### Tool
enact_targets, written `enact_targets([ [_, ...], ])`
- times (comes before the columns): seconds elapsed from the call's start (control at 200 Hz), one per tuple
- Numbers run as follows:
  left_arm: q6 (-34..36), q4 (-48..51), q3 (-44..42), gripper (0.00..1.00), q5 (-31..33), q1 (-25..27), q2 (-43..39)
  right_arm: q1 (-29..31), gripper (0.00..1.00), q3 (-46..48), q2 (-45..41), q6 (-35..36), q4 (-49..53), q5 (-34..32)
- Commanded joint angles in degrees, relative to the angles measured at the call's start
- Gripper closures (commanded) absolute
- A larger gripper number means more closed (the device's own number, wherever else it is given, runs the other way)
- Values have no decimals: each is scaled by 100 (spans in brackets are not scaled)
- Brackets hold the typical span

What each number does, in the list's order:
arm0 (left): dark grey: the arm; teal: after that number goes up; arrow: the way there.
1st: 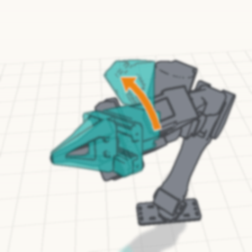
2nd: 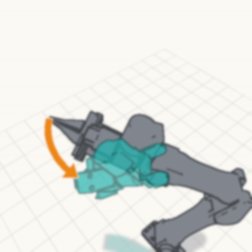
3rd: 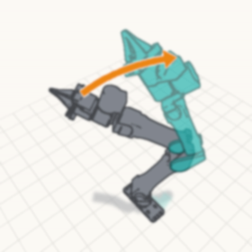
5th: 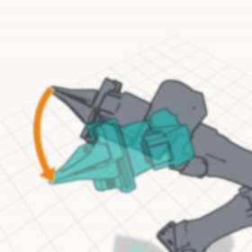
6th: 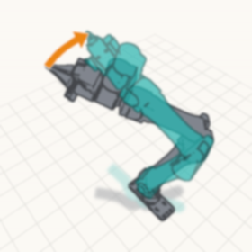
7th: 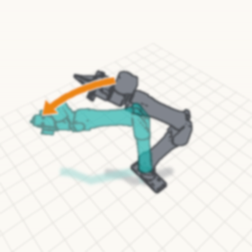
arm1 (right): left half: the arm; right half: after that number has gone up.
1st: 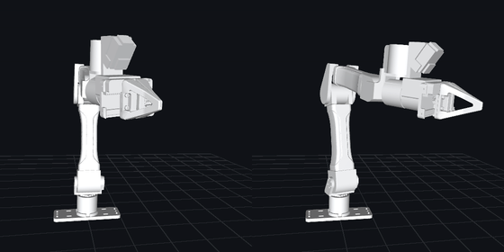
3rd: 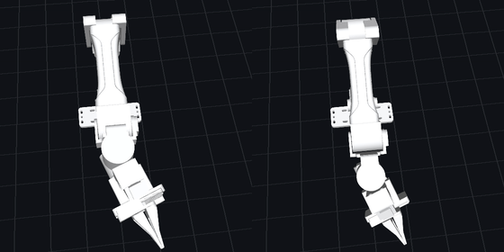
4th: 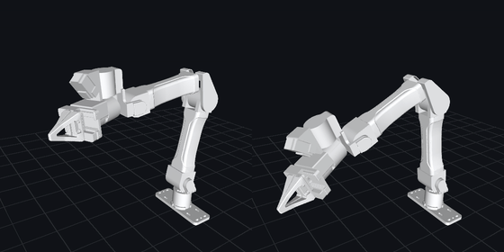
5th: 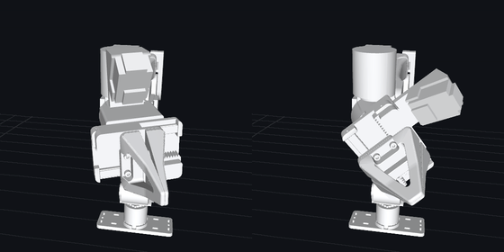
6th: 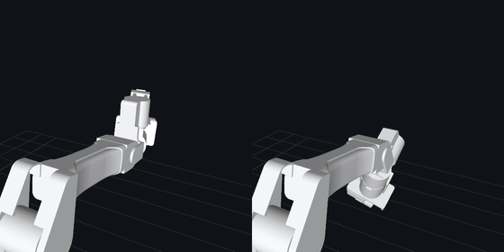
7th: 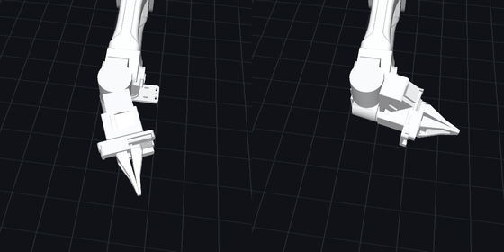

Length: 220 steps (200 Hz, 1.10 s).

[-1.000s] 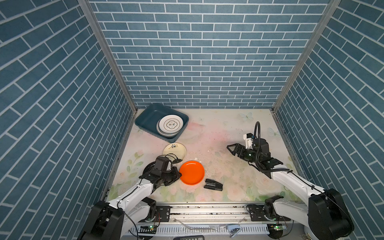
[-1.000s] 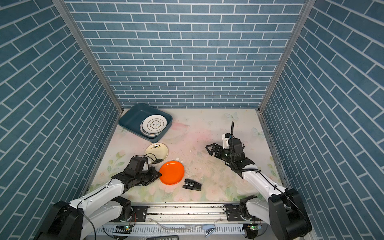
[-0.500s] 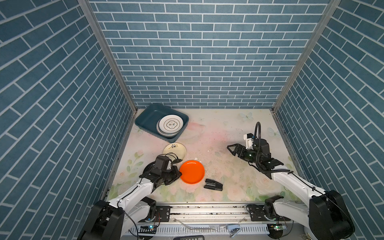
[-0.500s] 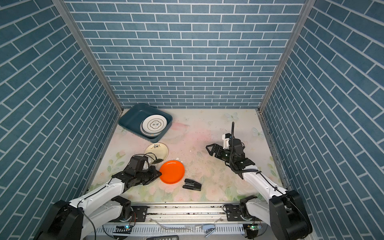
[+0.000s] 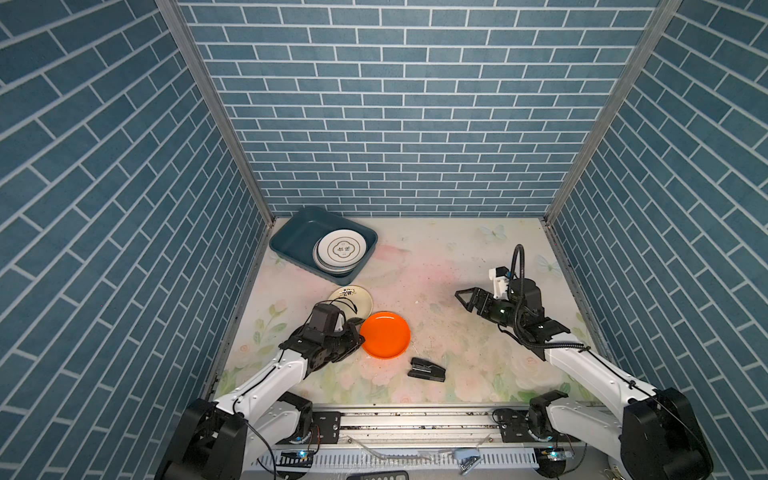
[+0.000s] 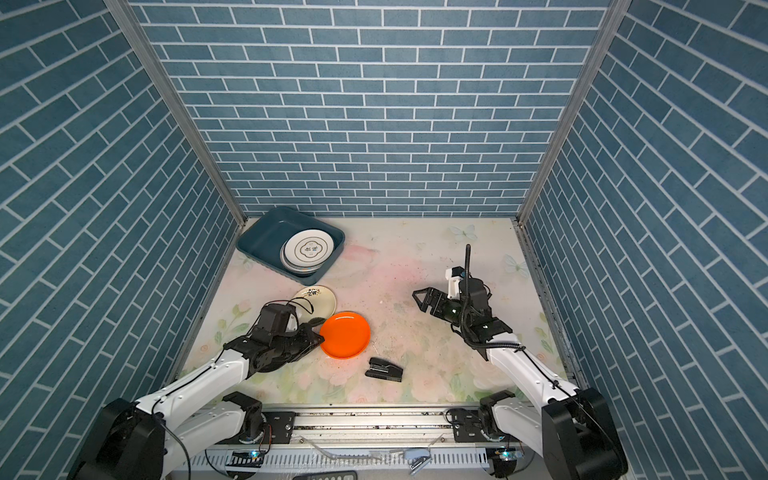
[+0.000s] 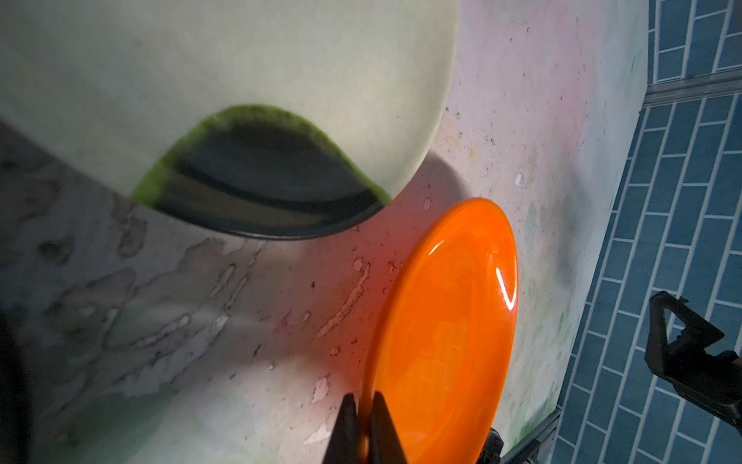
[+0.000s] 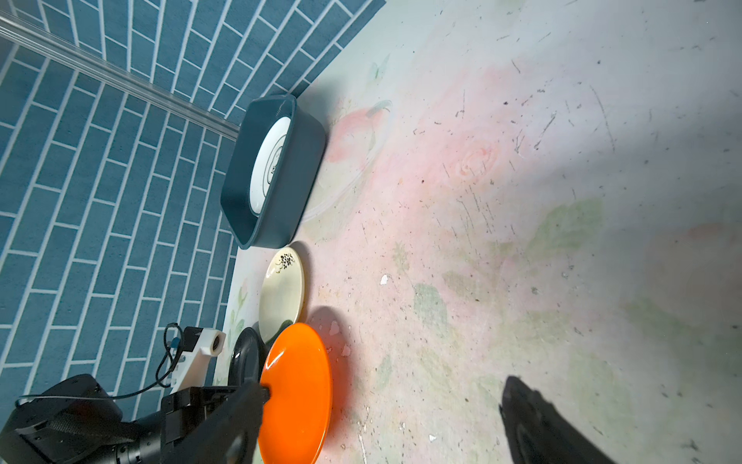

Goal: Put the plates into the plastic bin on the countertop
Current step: 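Lift the orange plate and carry it over the teal bin with the left gripper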

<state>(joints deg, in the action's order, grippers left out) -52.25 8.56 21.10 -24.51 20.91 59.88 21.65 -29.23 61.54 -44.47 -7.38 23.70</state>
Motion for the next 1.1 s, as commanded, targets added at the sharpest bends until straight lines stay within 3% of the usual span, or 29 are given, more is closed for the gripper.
enact_targets([
  [0.0,58,-2,331,100,34,10,146,15,7,84,-186,183,156,-102],
  [0.27,-68,-425,630,100,124,19,415,12,7,167,-412,202,229,-194],
  [0.91,306,-1321,2774,100,468,-69,1935,7,7,489,-730,291,318,-323],
  [1.095,301,-1478,3367,100,294,-471,2455,-9,7,553,-896,351,477,-412],
])
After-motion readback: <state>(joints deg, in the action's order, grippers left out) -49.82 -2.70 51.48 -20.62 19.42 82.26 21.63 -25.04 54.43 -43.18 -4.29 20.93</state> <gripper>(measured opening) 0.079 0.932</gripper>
